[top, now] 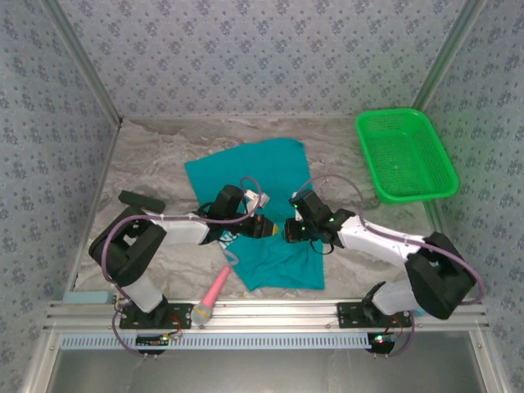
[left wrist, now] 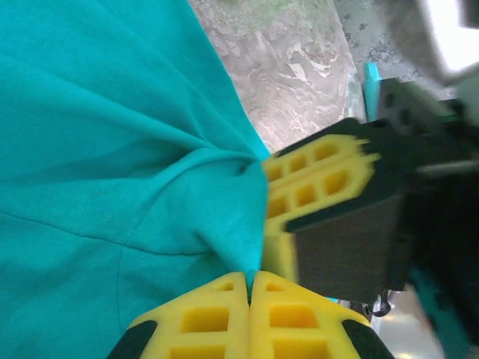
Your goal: Fold the inside-out t-shirt
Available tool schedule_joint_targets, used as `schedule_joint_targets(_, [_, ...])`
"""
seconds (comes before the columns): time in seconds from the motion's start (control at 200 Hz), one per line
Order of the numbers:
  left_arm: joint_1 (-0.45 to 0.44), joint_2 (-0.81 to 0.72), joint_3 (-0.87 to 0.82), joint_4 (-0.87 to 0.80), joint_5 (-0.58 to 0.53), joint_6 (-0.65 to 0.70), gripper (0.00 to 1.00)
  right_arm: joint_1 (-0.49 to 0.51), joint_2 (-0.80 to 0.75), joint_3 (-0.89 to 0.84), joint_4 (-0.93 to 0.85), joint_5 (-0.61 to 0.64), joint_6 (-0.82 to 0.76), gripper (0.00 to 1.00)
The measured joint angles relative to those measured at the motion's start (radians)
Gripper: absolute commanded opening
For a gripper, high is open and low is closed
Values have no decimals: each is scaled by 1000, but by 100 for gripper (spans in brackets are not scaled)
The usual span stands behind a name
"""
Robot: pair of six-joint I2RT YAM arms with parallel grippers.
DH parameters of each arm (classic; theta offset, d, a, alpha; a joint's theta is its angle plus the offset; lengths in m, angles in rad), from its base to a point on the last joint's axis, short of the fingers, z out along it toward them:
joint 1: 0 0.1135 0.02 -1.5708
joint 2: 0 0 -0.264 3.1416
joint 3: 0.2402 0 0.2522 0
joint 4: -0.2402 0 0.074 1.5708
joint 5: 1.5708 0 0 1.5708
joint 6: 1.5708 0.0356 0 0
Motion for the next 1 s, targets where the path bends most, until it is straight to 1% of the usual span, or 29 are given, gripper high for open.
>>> schedule_joint_targets(0.085, [0, 0, -8, -36, -50, 31, 13, -16, -98, 0, -26, -20, -72, 0])
schedule_joint_targets(0.145, [0, 3, -8, -66, -92, 53, 17, -50, -160, 0, -36, -71, -121, 0])
schedule_joint_targets(0.18, [0, 8, -8, -80, -119, 69, 22, -82, -192, 0, -38, -121, -150, 0])
schedule_joint_targets(0.24, [0, 23, -8, -97, -156, 87, 28, -135, -228, 0, -38, -208, -192, 0])
schedule_joint_targets(0.35, [0, 49, -17, -98, -183, 113, 43, -219, -239, 0, -45, -391, -267, 0])
schedule_joint_targets(0.465, [-6, 27, -19, -108, -207, 134, 44, -255, -227, 1, -68, -562, -343, 0])
schedule_joint_targets(0.545, [-7, -14, -32, -139, -219, 161, 44, -265, -219, 5, -76, -629, -384, 0])
schedule_joint_targets(0.64, [-8, -118, -56, -184, -227, 208, 44, -286, -211, 14, -74, -662, -407, 0])
schedule_joint_targets(0.705, [-9, -209, -75, -193, -228, 243, 44, -306, -198, 23, -63, -666, -415, 4])
schedule_joint_targets(0.82, [-10, -355, -101, -167, -225, 307, 48, -328, -159, 32, -25, -663, -423, 12])
schedule_joint_targets(0.86, [-11, -377, -106, -155, -224, 328, 48, -328, -140, 35, -13, -654, -424, 13])
schedule_joint_targets(0.91, [-15, -383, -106, -140, -224, 351, 48, -326, -119, 37, 0, -634, -421, 18])
schedule_joint_targets(0.944, [-19, -373, -106, -130, -224, 366, 48, -322, -108, 38, 5, -612, -418, 21])
schedule_joint_targets(0.999, [-23, -340, -101, -122, -221, 388, 48, -316, -100, 39, 9, -566, -411, 22])
